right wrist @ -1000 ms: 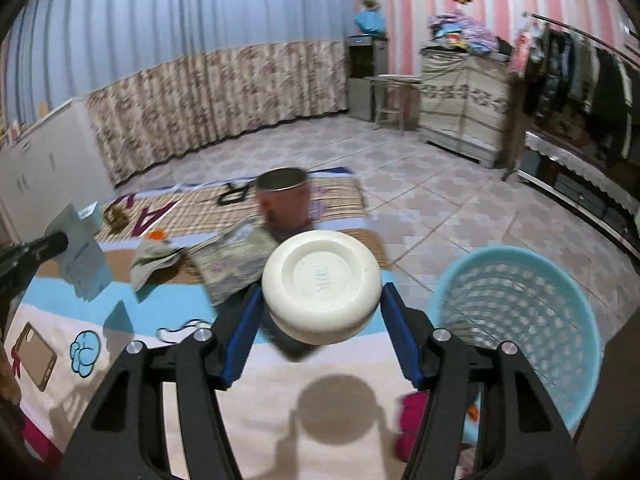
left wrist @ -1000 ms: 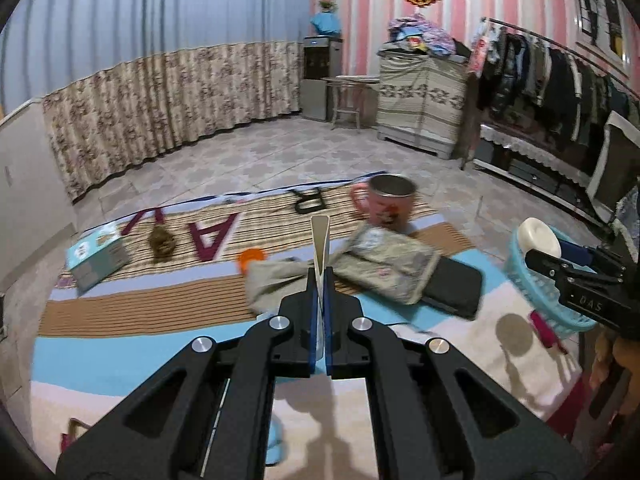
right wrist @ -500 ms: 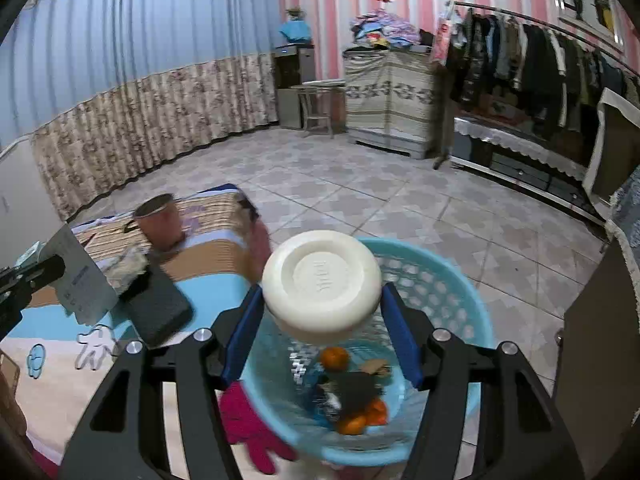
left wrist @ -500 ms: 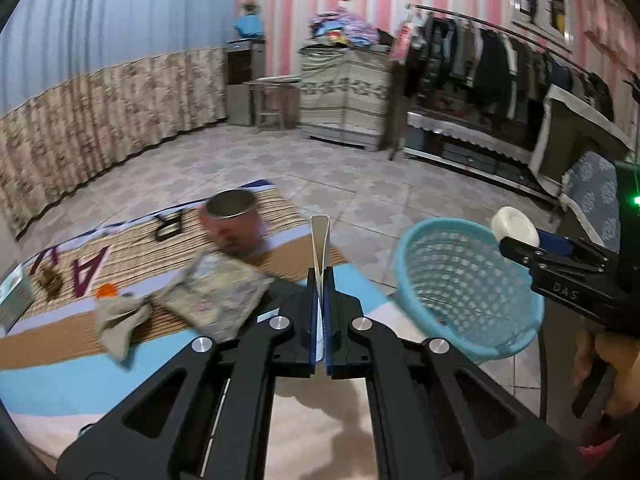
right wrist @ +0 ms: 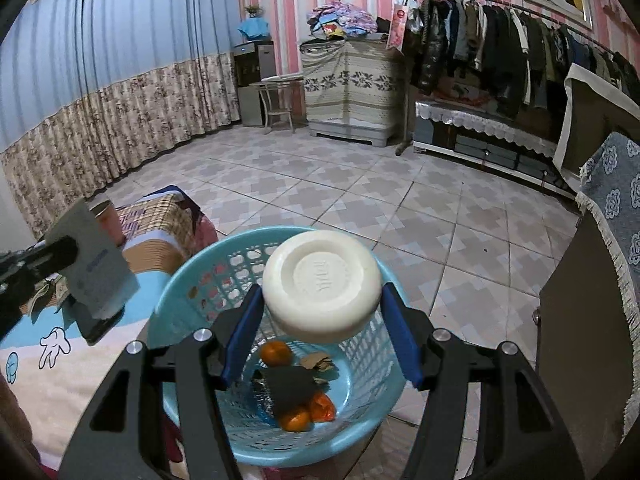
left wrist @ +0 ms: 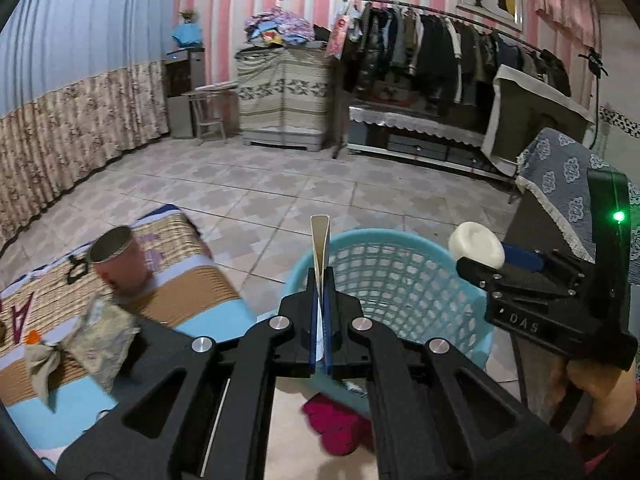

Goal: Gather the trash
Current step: 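Carry the card and white lid over the basket, then open the left tool to drop the card while the right tool releases the lid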

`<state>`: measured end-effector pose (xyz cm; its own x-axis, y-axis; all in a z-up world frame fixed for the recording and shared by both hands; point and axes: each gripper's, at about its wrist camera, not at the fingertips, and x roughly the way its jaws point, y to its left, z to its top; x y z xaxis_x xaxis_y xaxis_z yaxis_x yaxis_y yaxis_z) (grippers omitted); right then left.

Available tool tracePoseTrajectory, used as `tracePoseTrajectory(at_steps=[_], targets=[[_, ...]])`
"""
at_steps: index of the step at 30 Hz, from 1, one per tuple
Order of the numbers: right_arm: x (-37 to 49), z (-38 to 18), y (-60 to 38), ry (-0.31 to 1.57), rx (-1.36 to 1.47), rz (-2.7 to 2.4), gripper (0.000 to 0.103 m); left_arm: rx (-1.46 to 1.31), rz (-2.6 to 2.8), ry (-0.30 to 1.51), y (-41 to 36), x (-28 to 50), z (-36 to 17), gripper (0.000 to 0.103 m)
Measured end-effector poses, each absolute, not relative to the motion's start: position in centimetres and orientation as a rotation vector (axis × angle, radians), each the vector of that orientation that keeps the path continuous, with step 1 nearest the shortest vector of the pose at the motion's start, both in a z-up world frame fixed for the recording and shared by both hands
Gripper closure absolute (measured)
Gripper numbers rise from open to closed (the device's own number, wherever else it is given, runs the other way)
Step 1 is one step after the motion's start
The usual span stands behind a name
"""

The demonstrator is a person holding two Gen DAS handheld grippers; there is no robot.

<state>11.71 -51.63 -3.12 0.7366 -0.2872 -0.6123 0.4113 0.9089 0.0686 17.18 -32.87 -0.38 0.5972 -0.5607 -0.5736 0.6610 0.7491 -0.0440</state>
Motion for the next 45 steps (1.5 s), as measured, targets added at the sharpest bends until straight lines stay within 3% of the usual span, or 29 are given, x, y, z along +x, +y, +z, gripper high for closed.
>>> tracePoseTrajectory(at_steps=[18, 25, 27, 29, 31, 35, 38, 45], targets=[[10.8, -4.1, -53.4, 0.647, 0.216, -0.443, 0.043, 0.180, -0.822, 0.570, -38.3, 16.2, -0.4, 0.102], [10.8, -4.3, -53.4, 0.655, 0.220, -0.444, 0.043, 0.181, -0.790, 0.636, -38.2, 17.7, -2.5, 0.102], [10.9, -4.5, -53.4, 0.656, 0.224, -0.442, 0.043, 0.178, -0.776, 0.657, -37.9, 18.2, -2.9, 0.094], [11.0, -4.7, -53.2, 0.657, 0.224, -0.437, 0.043, 0.180, -0.736, 0.660, -37.3, 18.6, -3.2, 0.061], [11.3, -4.8, -53.2, 0.658, 0.222, -0.434, 0.043, 0.179, -0.701, 0.634, -36.7, 18.7, -2.9, 0.048], [11.7, -4.9, -52.8, 0.659, 0.226, -0.428, 0.043, 0.191, -0.661, 0.614, -35.7, 19.0, -2.4, 0.036], [12.1, -5.2, -52.6, 0.661, 0.230, -0.422, 0.043, 0.205, -0.608, 0.587, -34.4, 19.4, -2.0, 0.022], [13.3, -6.1, -51.7, 0.673, 0.255, -0.401, 0.043, 0.194, -0.518, 0.582, -31.0, 20.6, -1.9, 0.010]])
